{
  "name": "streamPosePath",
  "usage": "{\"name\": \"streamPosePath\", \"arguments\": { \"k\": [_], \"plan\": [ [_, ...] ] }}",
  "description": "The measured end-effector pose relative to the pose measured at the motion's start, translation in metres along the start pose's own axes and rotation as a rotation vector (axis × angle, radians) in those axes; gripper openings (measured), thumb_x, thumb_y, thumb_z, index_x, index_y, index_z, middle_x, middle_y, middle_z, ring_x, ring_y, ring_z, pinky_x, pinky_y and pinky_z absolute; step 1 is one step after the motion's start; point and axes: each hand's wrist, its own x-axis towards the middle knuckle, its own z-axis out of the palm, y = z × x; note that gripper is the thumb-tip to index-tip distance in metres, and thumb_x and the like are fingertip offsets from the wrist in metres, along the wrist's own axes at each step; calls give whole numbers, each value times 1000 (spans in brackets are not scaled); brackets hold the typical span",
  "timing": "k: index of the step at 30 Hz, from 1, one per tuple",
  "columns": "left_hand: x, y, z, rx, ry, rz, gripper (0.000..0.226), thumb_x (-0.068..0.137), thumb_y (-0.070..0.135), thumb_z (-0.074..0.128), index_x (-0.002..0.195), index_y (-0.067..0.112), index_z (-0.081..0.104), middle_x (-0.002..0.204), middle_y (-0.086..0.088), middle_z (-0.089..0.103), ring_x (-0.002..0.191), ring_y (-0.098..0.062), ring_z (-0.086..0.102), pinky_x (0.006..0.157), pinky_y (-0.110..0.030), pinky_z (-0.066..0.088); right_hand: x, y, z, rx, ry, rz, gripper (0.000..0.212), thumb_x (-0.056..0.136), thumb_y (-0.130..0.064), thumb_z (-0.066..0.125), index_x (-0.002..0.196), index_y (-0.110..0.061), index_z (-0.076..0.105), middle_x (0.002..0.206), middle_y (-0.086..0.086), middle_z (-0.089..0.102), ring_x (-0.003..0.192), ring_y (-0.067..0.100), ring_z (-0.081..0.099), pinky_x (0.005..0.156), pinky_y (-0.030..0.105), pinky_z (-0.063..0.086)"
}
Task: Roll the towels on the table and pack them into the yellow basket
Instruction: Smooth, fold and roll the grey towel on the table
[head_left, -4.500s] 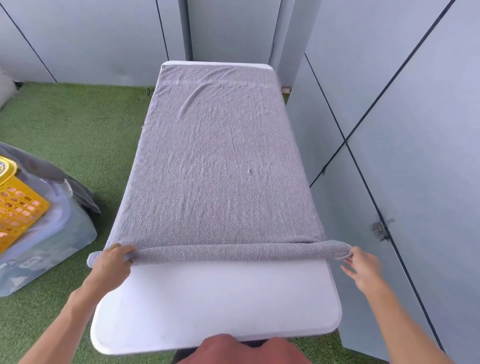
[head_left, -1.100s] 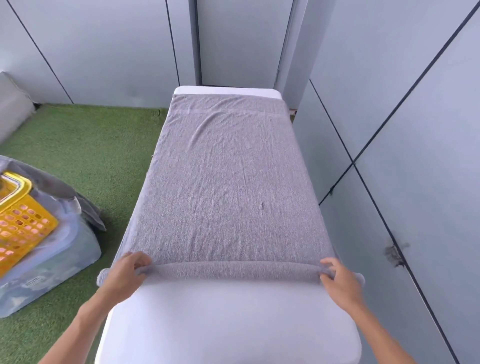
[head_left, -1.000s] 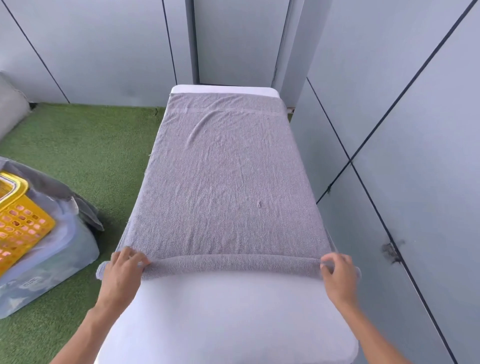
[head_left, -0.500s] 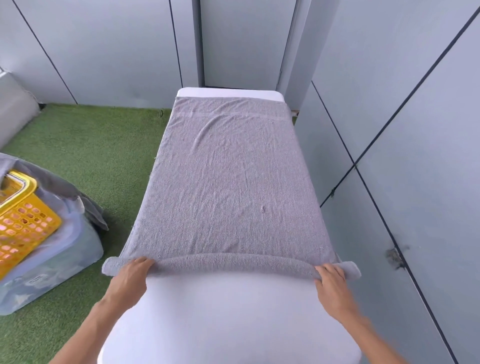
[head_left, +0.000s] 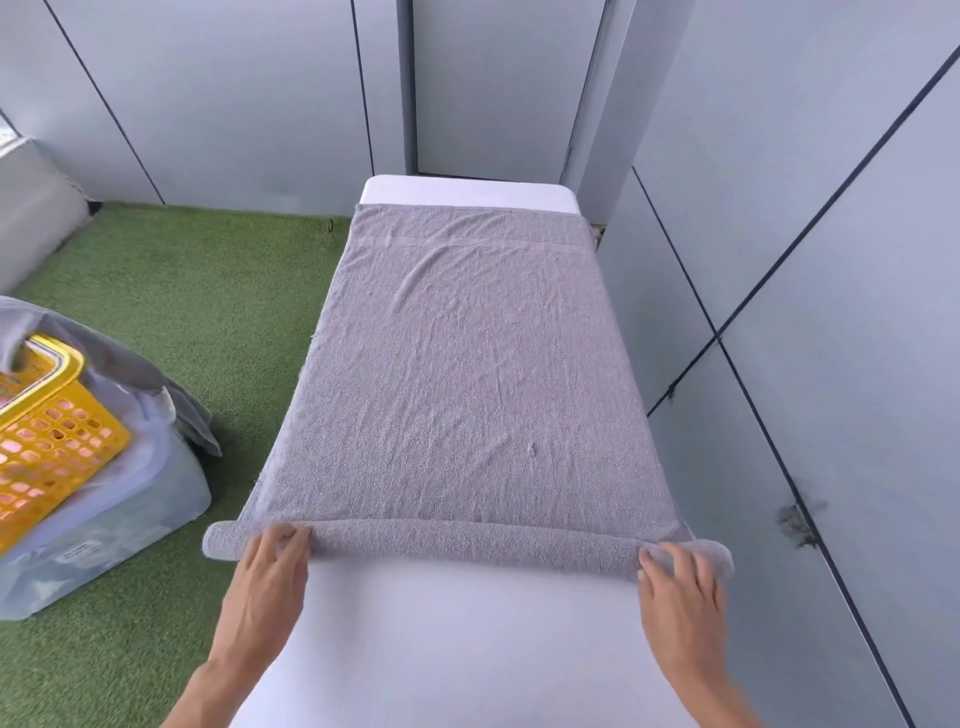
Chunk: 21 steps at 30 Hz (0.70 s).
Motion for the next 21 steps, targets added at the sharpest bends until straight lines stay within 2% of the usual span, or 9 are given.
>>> {"name": "streamPosePath", "arguments": {
  "k": [1,3,5,8,11,14,17,19,21],
  "plan": [
    [-1,-3,5,13,-32,34,44,76,2,72,118,8,59,112,-5,53,97,-28,53,80,-41,50,-5,-1,4,4,-27,-25,34,78,-25,60,105,-7,70,113,10,59,108,33,49,94,40,34],
    [4,-8,12,17,-84,76,57,72,-5,73,125,5,54,121,-6,50,104,-30,52,90,-39,45,-3,0,11,8,-66,-71,49,69,-18,75,114,0,64,117,13,55,114,35,48,101,40,30],
    [16,-11,13,16,-134,48,55,71,-15,67,122,6,56,119,-4,53,102,-29,53,86,-38,49,9,1,12,37,-84,-63,55,58,-1,84,109,2,64,109,13,57,109,32,47,100,40,29],
    [36,-10,-1,63,-234,-29,48,77,-17,52,116,9,63,108,-1,59,102,-26,55,82,-36,50,26,3,4,53,-172,-31,40,63,9,78,99,-2,67,94,9,60,97,32,54,88,34,33],
    [58,-10,-19,65,-525,-44,52,80,-11,40,120,16,61,111,-1,60,111,-22,54,89,-28,41,37,3,-21,79,-373,-34,22,90,-6,54,109,-14,63,99,-1,56,109,26,53,88,25,35],
    [74,-10,-31,-50,-753,-170,49,85,-5,40,122,20,61,120,0,62,113,-20,55,85,-22,39,52,7,-43,228,-521,60,19,92,-13,51,103,-24,63,100,-6,62,103,17,58,74,12,36],
    [71,-9,-28,-271,-443,-246,36,85,-7,52,105,19,67,107,-3,62,101,-26,58,71,-19,37,55,11,-36,418,-365,197,28,86,-10,62,111,-22,64,109,-4,60,105,17,60,77,7,39],
    [58,-7,-26,-152,-142,-201,26,80,-2,67,92,22,68,100,-4,58,92,-29,52,72,-27,38,47,11,-20,277,-152,194,23,79,-8,70,98,-23,69,106,1,57,105,25,55,89,35,43],
    [41,-4,-19,1,-16,-90,21,77,3,73,91,18,70,94,-2,58,85,-28,50,71,-39,43,33,7,-8,134,-29,123,13,81,-16,67,91,-22,73,108,5,60,107,27,47,90,46,40]
  ]
}}
